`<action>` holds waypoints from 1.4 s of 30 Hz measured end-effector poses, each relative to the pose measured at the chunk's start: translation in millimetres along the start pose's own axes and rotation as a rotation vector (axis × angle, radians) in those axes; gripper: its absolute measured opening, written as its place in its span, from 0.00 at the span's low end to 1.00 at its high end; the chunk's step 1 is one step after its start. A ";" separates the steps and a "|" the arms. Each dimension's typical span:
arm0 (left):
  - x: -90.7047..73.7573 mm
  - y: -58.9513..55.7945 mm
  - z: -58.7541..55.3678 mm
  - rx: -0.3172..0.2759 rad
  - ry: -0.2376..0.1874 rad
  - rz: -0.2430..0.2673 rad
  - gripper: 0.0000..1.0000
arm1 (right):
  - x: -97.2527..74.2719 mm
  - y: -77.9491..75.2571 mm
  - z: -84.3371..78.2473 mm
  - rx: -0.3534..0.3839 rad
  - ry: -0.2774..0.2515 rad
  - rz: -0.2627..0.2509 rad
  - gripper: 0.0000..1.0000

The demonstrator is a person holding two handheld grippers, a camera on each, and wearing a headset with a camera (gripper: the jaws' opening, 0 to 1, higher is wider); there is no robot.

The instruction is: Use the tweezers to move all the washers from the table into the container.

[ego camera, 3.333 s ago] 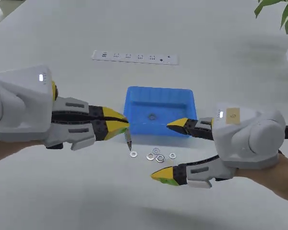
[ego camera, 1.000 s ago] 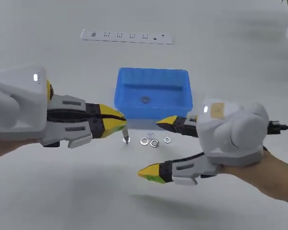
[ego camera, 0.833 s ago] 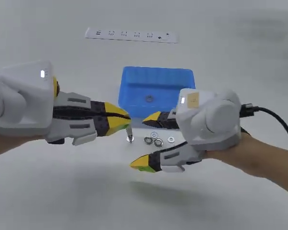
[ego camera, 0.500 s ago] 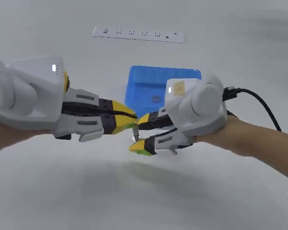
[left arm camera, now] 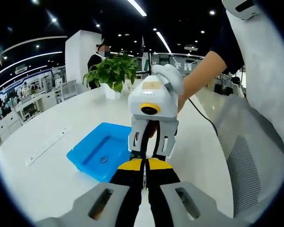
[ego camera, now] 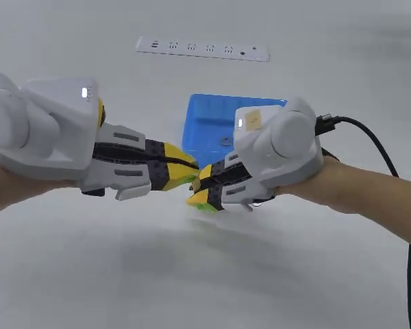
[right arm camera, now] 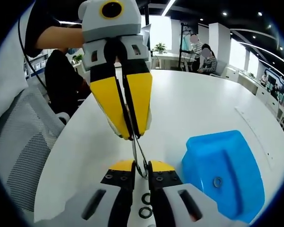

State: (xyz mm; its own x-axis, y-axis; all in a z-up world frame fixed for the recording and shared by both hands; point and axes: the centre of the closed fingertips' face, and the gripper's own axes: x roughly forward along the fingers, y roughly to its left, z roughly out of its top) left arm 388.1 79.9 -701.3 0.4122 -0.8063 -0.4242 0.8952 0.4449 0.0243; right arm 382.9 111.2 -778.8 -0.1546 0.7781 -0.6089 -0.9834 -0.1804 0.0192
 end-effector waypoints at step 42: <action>-31.8 -10.7 -7.8 -0.165 -0.011 0.100 0.43 | -20.0 -3.1 22.8 -0.064 -0.052 -0.083 0.09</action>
State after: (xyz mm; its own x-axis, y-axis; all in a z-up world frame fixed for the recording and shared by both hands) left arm 364.1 103.8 -695.1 0.5007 -0.7583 -0.4174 0.8099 0.5806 -0.0834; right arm 386.9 109.9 -748.6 -0.0792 0.8217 -0.5644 -0.9852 -0.1507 -0.0811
